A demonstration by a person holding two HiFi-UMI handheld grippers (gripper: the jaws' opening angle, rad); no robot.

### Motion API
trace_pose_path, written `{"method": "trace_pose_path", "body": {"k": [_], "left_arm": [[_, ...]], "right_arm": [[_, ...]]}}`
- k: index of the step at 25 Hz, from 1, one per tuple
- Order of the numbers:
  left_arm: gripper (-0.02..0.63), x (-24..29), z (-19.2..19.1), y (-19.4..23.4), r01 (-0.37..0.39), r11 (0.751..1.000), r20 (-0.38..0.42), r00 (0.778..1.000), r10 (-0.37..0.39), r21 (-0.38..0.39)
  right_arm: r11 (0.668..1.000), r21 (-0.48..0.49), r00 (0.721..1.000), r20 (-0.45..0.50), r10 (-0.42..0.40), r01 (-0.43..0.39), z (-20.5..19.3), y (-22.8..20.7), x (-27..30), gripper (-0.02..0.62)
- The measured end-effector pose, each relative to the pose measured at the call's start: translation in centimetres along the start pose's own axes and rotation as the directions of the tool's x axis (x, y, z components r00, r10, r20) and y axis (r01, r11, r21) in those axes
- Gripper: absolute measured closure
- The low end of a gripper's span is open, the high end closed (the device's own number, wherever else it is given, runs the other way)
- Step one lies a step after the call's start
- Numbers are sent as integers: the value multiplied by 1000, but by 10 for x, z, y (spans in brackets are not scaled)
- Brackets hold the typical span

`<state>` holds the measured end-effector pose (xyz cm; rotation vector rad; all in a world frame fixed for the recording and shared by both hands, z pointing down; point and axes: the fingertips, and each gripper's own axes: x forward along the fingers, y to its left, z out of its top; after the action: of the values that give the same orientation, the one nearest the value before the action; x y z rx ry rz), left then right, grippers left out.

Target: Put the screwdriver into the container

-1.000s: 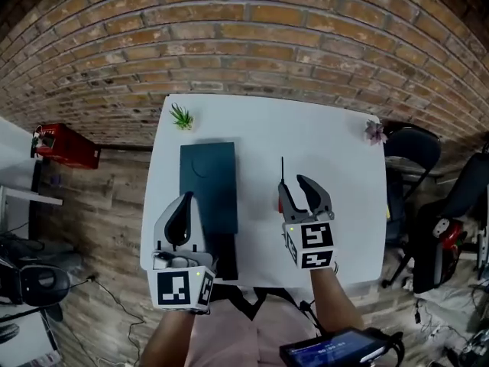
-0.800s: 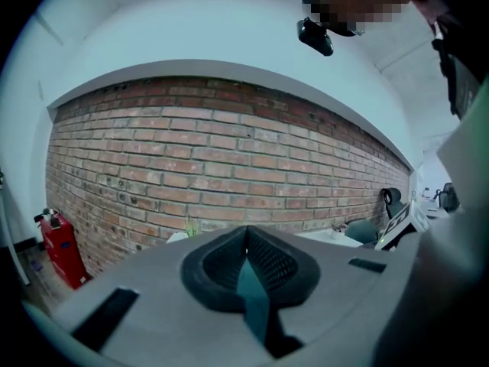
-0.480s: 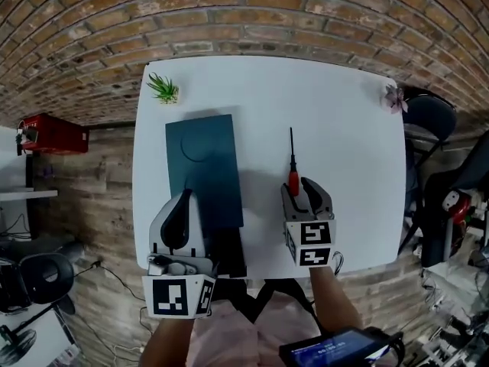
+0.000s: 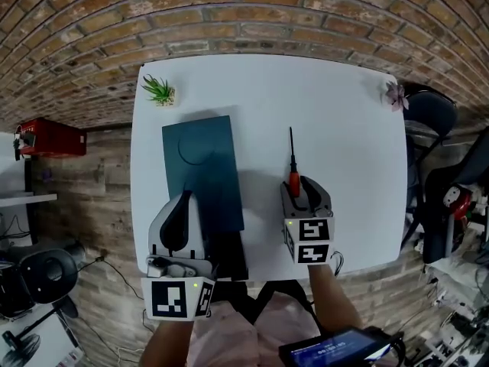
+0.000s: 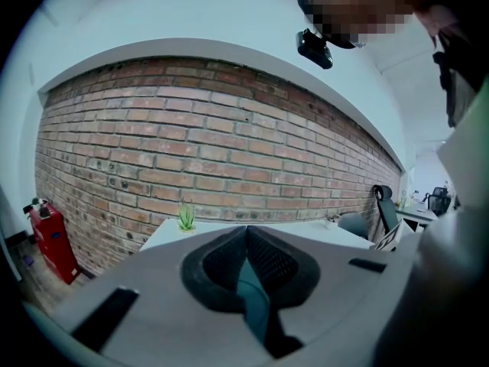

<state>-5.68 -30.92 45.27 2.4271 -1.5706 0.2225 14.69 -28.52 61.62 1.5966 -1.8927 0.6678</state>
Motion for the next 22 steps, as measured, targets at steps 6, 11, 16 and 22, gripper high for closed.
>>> {"method": "trace_pose_path", "body": {"k": [6, 11, 16, 22], "left_arm": [[594, 1, 2, 2, -2, 1000, 0, 1000, 2, 5], [594, -1, 7, -1, -8, 1000, 10, 1000, 8, 14], [594, -6, 11, -4, -26, 999, 21, 999, 26, 22], [594, -16, 27, -12, -60, 998, 64, 996, 58, 27]], "right_arm": [[1000, 0, 999, -33, -3, 3, -1, 0, 3, 439], [999, 11, 998, -48, 32, -31, -3, 2, 4, 464], [998, 12, 997, -58, 55, -54, -3, -2, -1, 484], [997, -8, 997, 5, 71, -71, 23, -6, -21, 485]]}}
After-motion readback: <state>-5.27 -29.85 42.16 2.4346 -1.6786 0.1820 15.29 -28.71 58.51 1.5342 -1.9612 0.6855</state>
